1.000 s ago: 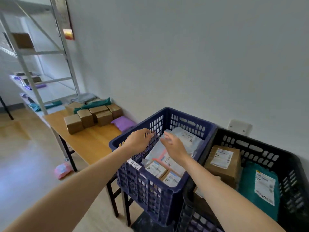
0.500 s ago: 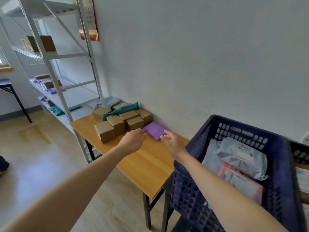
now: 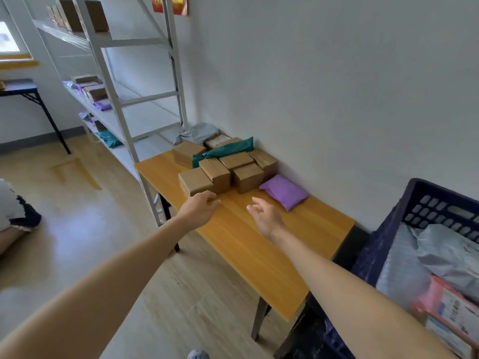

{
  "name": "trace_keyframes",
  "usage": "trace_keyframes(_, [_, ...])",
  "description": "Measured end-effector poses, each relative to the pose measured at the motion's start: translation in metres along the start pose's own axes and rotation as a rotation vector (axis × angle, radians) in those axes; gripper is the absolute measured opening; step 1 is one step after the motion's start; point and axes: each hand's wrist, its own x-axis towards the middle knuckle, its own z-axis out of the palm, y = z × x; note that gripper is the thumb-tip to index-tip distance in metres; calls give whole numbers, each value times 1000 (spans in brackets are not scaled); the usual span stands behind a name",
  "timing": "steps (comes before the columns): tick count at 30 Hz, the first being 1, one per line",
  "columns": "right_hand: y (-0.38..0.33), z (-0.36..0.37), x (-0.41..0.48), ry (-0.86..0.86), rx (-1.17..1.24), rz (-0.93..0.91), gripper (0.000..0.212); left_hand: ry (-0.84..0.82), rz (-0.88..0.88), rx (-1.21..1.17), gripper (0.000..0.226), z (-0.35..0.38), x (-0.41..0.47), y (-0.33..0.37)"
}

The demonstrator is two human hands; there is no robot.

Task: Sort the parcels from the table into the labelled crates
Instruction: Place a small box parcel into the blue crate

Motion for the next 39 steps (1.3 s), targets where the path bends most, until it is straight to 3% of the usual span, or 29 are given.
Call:
trace_keyframes(14, [-5, 135, 174, -84, 107, 183, 47, -80, -205, 3, 45, -49, 151, -152])
trace_keyframes(21, [0, 179, 212, -68, 143, 315, 52, -175, -257, -20, 52, -63, 211, -198])
trace_keyframes(30, [10, 230, 251, 73, 259, 523, 68, -309, -176, -1, 58, -64, 310, -245])
trace_keyframes(39, [-13, 285, 271, 302, 562, 763, 68, -534, -19, -45, 57, -69, 388, -277])
